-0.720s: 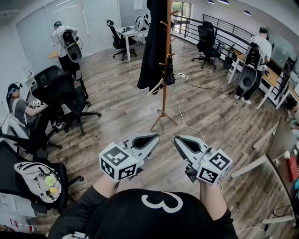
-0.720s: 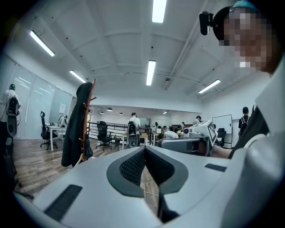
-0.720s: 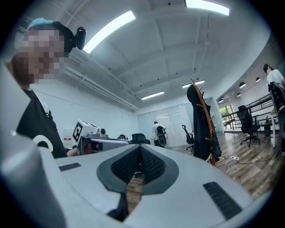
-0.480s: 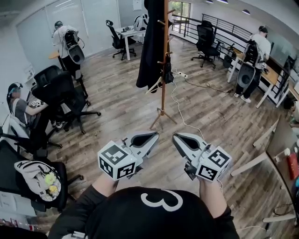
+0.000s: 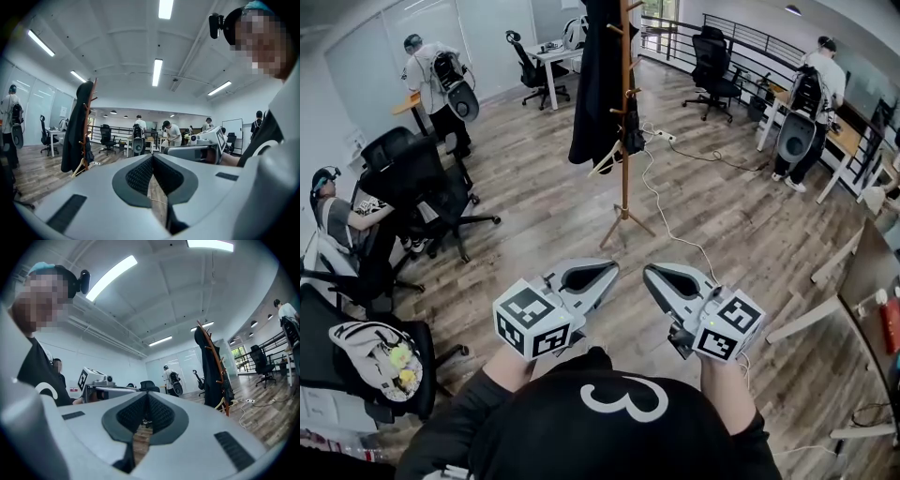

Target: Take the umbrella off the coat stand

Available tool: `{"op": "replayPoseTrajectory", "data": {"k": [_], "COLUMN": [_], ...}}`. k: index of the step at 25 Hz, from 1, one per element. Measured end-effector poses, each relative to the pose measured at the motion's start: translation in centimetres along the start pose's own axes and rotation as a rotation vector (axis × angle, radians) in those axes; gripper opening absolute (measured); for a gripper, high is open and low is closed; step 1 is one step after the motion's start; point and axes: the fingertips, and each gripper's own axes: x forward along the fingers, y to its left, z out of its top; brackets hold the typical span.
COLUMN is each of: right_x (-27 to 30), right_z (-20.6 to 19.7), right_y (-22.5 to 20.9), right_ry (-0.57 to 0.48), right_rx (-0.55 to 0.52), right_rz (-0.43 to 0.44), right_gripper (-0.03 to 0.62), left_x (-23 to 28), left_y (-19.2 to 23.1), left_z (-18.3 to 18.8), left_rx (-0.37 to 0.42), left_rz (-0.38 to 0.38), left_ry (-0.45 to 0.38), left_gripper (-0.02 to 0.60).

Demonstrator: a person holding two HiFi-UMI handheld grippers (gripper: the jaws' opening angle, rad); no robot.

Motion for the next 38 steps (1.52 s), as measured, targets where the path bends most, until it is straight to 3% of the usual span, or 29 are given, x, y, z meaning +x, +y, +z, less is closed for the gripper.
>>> {"op": "replayPoseTrajectory", "data": {"k": [8,14,32,38], "right_x": [2.4,6.0,23.2,26.9], "right_z": [-2.9,-3.4,0.3,0.3], "right_y": [-5.5,-11.3,-36.0,-41.8], "right_ry": [0.004,0.024,0.055,0.047], "right_rx": [0.058,0.048,0.103,0.087], "right_rz": [-0.037,-0.051,-0.138,-0.191], "right_gripper": [0.028,0.028,0.026,0.028], "left_x": [3.1,7.1,22.8,26.1], "left_y": [4.2,9.6,37.2,43.4], "left_z": [-2.4,-2.7,1.6,1.7], "left_rx": [-0.033,-0.019,-0.086,-0.104], "left_rz": [-0.006,-0.033,-0.069,-0.075], "left_ry": [0.011,0.028,0.062,0.056], "left_gripper": [0.015,0.016,0.015,0.017]}}
